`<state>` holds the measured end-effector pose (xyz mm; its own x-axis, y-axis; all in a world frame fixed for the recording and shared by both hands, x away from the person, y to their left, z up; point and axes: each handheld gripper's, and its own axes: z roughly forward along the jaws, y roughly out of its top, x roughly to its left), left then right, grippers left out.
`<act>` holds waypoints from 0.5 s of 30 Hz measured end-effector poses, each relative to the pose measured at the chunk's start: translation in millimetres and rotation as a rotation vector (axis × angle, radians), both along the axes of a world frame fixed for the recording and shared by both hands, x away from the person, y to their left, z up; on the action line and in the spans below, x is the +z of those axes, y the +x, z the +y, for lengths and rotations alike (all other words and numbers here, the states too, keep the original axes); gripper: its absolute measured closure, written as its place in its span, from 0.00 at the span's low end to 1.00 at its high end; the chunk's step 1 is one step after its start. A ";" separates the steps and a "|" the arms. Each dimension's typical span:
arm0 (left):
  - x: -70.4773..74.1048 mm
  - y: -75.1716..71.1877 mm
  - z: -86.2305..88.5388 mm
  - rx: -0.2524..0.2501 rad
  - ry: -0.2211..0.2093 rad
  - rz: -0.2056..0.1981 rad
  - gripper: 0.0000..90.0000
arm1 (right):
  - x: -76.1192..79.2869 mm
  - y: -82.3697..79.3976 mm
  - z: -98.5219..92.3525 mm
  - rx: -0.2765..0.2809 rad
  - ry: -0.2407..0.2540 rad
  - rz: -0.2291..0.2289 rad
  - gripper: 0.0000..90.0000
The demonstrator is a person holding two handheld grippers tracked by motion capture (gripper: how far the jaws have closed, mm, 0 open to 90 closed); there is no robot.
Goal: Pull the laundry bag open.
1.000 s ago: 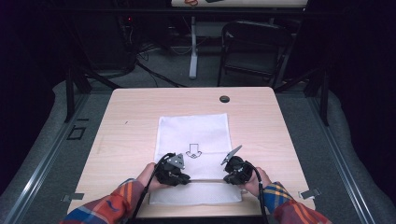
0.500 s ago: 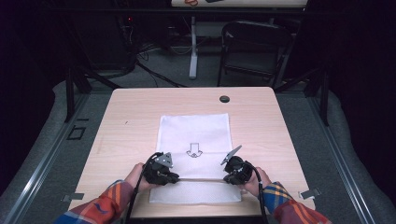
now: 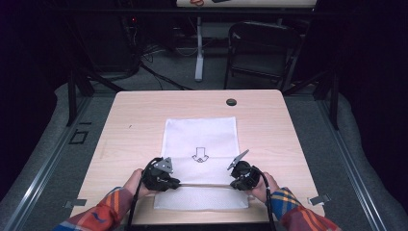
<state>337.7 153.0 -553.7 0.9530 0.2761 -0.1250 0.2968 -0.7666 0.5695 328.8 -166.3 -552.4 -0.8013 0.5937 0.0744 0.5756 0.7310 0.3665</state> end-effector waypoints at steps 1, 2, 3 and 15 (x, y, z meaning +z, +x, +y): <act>0.1 0.0 1.0 0.001 -0.003 -0.001 0.91 | -0.2 -0.3 0.1 -0.002 0.005 0.000 1.00; 0.5 -0.5 2.0 0.008 -0.005 0.003 0.91 | -0.1 -0.4 0.0 0.000 -0.001 -0.004 1.00; 0.7 -0.6 3.1 0.004 0.002 -0.001 0.91 | -0.1 -0.4 -0.1 -0.002 0.000 -0.004 1.00; -1.3 1.7 21.4 0.039 0.027 -0.010 0.91 | -0.4 -0.5 -0.6 -0.004 0.007 -0.001 1.00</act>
